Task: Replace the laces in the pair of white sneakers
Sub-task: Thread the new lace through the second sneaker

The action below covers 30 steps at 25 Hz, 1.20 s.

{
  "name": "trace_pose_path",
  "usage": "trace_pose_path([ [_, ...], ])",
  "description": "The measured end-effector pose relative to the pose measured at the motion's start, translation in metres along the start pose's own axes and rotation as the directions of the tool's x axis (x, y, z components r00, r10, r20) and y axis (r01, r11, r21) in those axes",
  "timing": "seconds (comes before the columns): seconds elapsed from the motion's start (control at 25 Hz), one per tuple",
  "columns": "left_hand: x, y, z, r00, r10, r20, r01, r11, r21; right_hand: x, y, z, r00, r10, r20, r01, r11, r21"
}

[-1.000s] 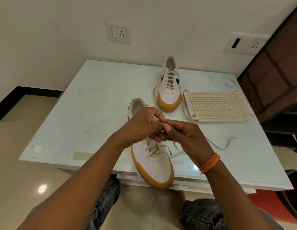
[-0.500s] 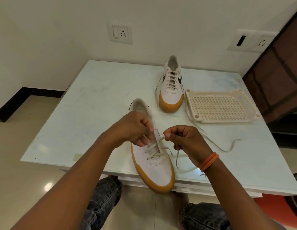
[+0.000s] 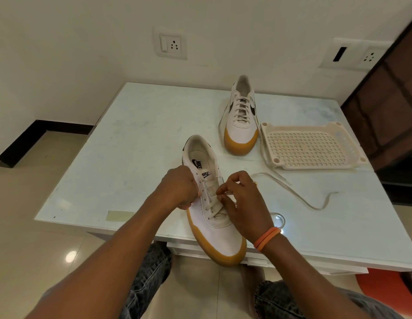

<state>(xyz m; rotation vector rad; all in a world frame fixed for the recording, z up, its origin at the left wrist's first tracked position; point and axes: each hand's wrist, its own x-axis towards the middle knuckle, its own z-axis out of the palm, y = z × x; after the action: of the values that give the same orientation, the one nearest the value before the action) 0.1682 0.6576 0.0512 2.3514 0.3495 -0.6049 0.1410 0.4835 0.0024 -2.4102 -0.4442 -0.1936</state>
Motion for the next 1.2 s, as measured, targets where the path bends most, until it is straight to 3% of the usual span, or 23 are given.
trace_pose_path([
  [0.2,0.002,0.0,0.008,1.0,0.02,-0.017,-0.019,0.995,0.098,-0.004,-0.012,0.014,1.0,-0.009,-0.004,0.009,0.981,-0.196],
  [0.36,0.0,0.0,0.009,0.999,0.023,-0.025,-0.023,1.0,-0.006,-0.004,-0.019,0.012,0.989,0.135,0.063,-0.13,0.988,-0.077],
  [0.68,-0.002,0.002,0.015,1.0,0.005,-0.015,-0.008,0.98,-0.199,-0.005,-0.008,0.018,0.919,0.394,-0.014,-0.389,0.912,0.127],
  [0.96,-0.006,0.001,0.02,0.998,-0.035,-0.043,0.025,0.974,-0.225,-0.012,-0.015,0.037,0.877,0.431,-0.211,-0.372,0.888,0.268],
  [1.2,-0.007,-0.002,0.02,0.998,-0.059,0.01,0.058,0.933,-0.354,-0.01,-0.018,0.037,0.82,0.563,-0.105,-0.519,0.808,0.278],
])
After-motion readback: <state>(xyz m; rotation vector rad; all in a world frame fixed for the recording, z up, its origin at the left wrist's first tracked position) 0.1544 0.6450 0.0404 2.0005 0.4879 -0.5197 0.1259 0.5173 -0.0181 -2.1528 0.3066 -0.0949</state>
